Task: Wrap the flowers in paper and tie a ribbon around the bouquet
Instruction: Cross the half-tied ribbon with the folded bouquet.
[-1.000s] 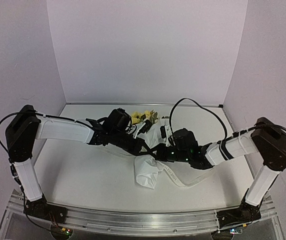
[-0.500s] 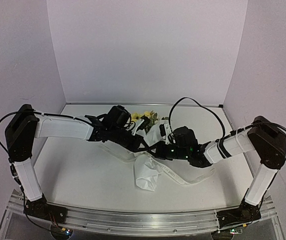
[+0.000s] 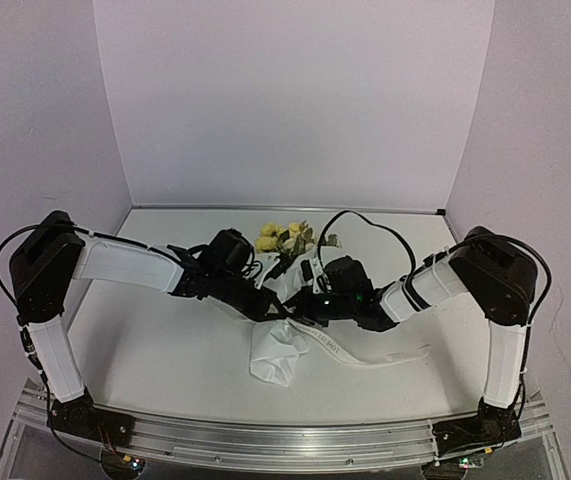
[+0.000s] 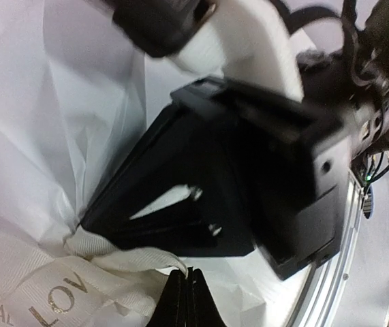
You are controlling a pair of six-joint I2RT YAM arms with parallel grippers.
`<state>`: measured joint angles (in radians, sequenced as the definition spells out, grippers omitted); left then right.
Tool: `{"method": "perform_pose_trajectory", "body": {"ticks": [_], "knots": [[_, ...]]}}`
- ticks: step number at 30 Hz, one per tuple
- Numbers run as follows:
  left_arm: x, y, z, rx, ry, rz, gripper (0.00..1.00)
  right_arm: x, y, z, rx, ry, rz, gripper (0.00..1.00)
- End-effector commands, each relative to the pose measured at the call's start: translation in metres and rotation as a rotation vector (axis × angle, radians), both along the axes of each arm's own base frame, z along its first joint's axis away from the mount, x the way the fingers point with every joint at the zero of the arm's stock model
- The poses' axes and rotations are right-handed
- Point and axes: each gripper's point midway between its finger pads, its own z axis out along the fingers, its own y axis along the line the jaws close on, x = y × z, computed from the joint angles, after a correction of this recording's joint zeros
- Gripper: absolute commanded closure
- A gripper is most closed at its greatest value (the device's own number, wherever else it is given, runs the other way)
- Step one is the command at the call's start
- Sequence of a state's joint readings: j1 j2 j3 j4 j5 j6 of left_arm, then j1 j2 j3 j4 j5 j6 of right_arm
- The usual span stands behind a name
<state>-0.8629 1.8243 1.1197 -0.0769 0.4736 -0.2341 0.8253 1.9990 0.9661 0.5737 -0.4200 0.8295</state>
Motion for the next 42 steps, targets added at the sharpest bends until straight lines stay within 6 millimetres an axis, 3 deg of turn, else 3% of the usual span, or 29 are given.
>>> {"method": "perform_pose_trajectory", "body": {"ticks": [1, 5, 9, 14, 18, 23, 32, 38, 42], "knots": [[0.001, 0.000, -0.023, -0.035, 0.009, 0.023, 1.00, 0.000, -0.002, -0.020, -0.042, 0.042, -0.020, 1.00], [-0.007, -0.002, -0.030, -0.063, 0.043, 0.048, 1.00, -0.010, -0.013, -0.027, -0.093, 0.051, -0.016, 1.00], [-0.030, -0.014, -0.032, -0.070, 0.068, 0.027, 1.00, -0.032, -0.019, -0.025, -0.133, 0.049, 0.037, 1.00], [-0.059, -0.027, -0.020, -0.113, 0.083, 0.022, 1.00, -0.073, -0.033, -0.026, -0.195, 0.028, 0.115, 1.00], [-0.076, -0.035, -0.005, -0.138, 0.069, 0.020, 1.00, -0.102, -0.056, -0.029, -0.248, 0.011, 0.150, 1.00], [-0.059, -0.033, 0.017, -0.135, 0.012, 0.107, 1.00, -0.110, -0.070, -0.014, -0.262, -0.043, 0.143, 1.00], [-0.022, -0.018, 0.026, -0.072, 0.031, 0.142, 1.00, -0.104, -0.071, 0.015, -0.254, -0.129, 0.141, 1.00], [-0.021, -0.015, 0.033, -0.061, 0.038, 0.076, 1.00, -0.102, -0.066, 0.026, -0.249, -0.158, 0.160, 1.00], [-0.036, -0.020, 0.037, -0.076, 0.051, -0.041, 1.00, -0.102, -0.060, 0.037, -0.244, -0.173, 0.180, 1.00]]}}
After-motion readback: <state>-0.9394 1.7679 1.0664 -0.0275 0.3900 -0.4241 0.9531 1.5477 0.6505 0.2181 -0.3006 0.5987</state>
